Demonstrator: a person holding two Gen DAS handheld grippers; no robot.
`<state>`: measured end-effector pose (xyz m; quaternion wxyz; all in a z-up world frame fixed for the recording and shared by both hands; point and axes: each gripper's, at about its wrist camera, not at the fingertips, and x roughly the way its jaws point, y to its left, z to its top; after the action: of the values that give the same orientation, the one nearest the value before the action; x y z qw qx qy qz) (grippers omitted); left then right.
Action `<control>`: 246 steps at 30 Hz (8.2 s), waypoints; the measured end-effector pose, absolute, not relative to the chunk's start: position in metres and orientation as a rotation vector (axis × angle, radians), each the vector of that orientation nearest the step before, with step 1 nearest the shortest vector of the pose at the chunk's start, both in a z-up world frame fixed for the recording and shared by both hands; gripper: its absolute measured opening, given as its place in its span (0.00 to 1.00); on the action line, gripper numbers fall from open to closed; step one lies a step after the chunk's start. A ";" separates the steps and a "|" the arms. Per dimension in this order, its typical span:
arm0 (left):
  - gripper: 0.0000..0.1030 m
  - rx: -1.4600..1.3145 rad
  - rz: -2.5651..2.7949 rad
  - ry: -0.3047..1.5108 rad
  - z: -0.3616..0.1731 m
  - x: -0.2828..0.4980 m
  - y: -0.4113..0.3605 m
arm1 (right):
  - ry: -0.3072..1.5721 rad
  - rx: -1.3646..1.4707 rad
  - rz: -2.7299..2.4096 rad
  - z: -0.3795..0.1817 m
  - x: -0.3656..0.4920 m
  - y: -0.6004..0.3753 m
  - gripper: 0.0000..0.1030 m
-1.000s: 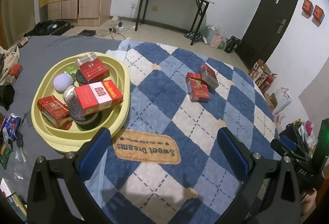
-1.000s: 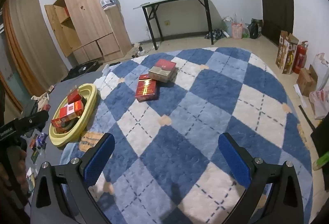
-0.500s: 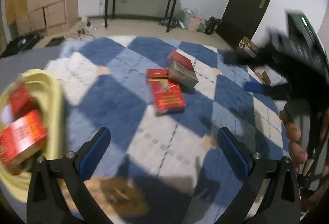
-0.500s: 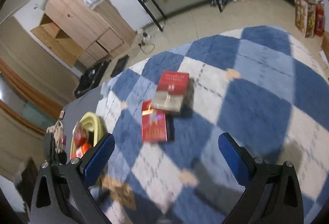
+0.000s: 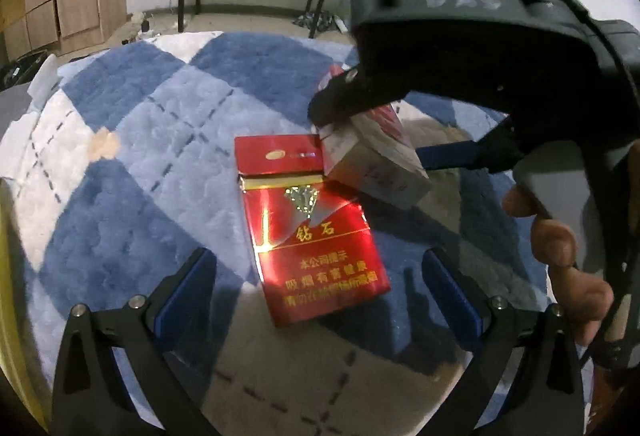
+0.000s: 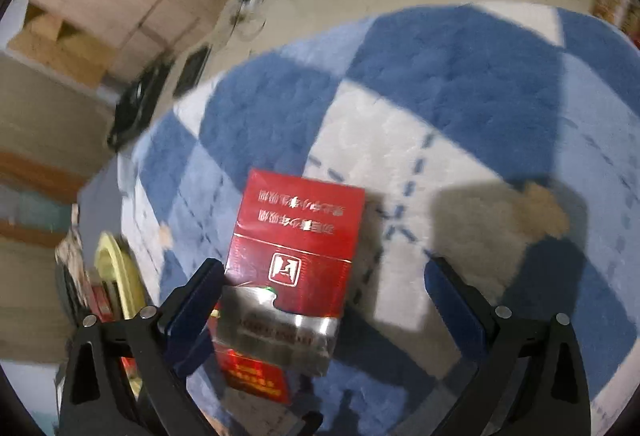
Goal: Organize rigid objects
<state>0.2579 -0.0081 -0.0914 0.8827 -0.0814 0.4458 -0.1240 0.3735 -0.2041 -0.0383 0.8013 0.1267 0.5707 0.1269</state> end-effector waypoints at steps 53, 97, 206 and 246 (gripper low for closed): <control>0.57 -0.130 -0.078 0.870 0.009 0.120 0.080 | 0.860 0.135 0.255 -0.013 0.101 -0.251 0.58; 0.83 -0.470 0.300 0.957 -0.059 0.094 0.343 | 0.916 -0.386 0.735 -0.032 0.187 0.172 0.59; 1.00 -0.401 0.740 0.823 -0.125 0.052 0.154 | 0.751 -0.612 0.795 -0.125 0.162 0.006 1.00; 1.00 -0.401 0.740 0.822 -0.125 0.052 0.153 | 0.751 -0.612 0.795 -0.125 0.162 0.006 1.00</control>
<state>0.0520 0.1534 -0.1250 0.8319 -0.1892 0.3877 0.3491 0.1616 0.0063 -0.1253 0.8100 -0.2862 0.3515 0.3720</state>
